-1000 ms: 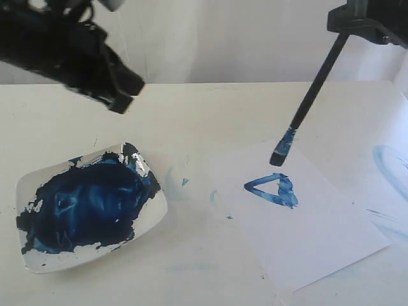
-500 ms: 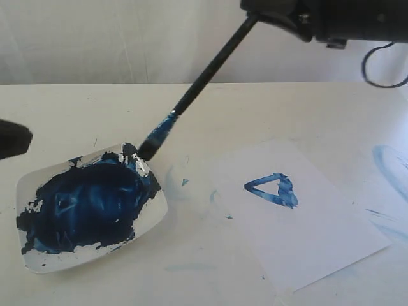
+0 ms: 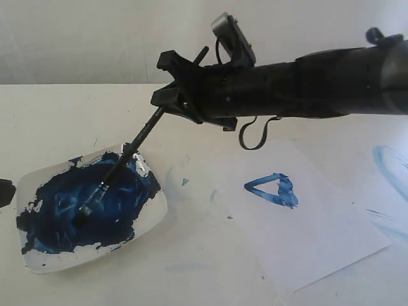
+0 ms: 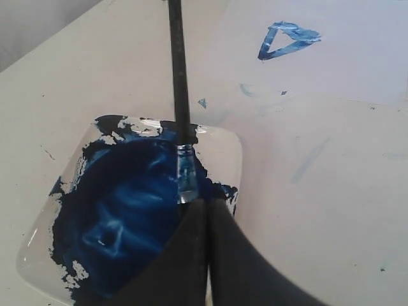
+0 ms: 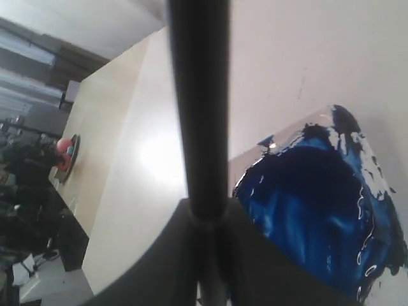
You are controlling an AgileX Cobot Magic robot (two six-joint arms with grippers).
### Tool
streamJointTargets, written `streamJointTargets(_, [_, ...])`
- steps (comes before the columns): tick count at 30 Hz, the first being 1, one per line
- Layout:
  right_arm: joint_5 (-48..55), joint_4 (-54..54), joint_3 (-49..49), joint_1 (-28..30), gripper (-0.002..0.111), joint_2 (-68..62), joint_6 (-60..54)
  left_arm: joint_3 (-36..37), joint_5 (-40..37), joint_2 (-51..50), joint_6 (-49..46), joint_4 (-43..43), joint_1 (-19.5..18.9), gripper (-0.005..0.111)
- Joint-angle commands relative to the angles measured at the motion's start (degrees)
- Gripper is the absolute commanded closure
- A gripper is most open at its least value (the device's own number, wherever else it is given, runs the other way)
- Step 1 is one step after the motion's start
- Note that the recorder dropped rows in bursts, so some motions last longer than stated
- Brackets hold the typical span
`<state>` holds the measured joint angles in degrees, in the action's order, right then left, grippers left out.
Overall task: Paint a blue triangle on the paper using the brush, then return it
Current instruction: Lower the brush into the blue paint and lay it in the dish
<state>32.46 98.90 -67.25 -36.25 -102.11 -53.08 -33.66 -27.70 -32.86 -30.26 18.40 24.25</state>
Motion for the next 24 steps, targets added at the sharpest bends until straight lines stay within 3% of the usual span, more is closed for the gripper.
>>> streamJointTargets(1, [-4.1,1.0,-5.5,-0.8,0.108,-5.9,5.3,0.3,0.2,0.5,0.0,0.6,-0.1,0.107])
streamJointTargets(11, [-6.0,1.0,-16.2,-1.4,0.108,-18.1,16.2,0.3,0.2,0.5,0.1,0.8,-0.1,0.107])
streamJointTargets(24, [-4.6,1.0,-17.5,-1.4,0.108,-24.4,18.9,0.3,0.2,0.5,0.1,1.9,-0.1,0.107])
